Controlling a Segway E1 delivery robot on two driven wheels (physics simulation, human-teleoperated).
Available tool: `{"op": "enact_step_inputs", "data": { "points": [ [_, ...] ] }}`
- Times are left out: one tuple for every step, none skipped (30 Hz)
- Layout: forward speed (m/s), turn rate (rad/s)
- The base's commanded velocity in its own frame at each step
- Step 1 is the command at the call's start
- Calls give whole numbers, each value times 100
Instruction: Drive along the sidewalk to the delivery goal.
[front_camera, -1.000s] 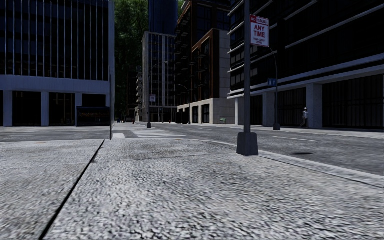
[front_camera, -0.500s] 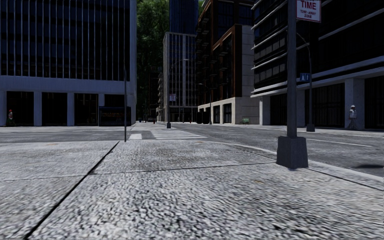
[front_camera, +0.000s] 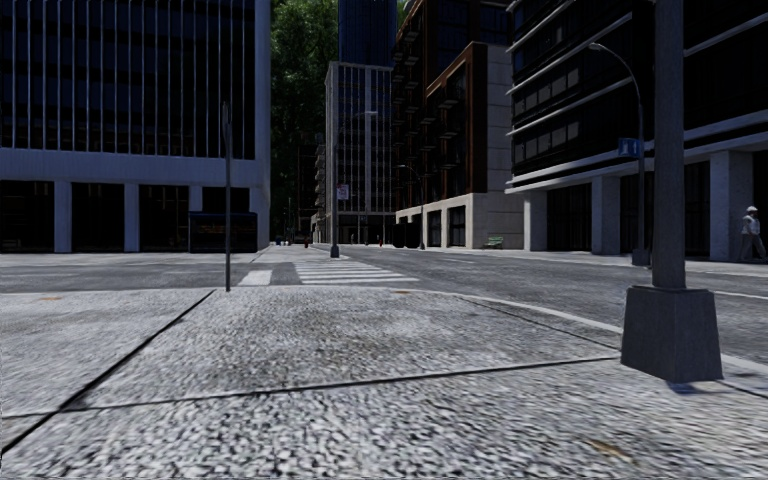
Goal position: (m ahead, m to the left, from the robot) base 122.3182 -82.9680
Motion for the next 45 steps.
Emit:
{"op": "enact_step_inputs", "data": {
  "points": [
    [200, 0],
    [196, 0],
    [193, 0],
    [190, 0],
    [188, 0],
    [188, 0],
    [188, 0],
    [187, 0],
    [186, 0],
    [186, 0],
    [184, 0],
    [184, 0],
    [184, 0],
    [184, 0],
    [184, 0],
    [184, 0],
    [184, 0],
    [184, 0],
    [184, 0],
    [184, 0],
    [184, 0],
    [184, 0],
    [184, 0],
    [183, 0],
    [183, 0],
    [183, 0],
    [183, 0],
    [183, 0],
    [183, 0],
    [183, 0],
    [183, 0],
    [183, 0],
    [183, 0],
    [183, 0],
    [183, 0],
    [183, 0],
    [183, 0],
    [183, 0],
    [183, 0],
    [183, 0],
    [183, 0],
    [183, 0],
    [182, 0],
    [182, 0],
    [182, 0]
  ]
}}
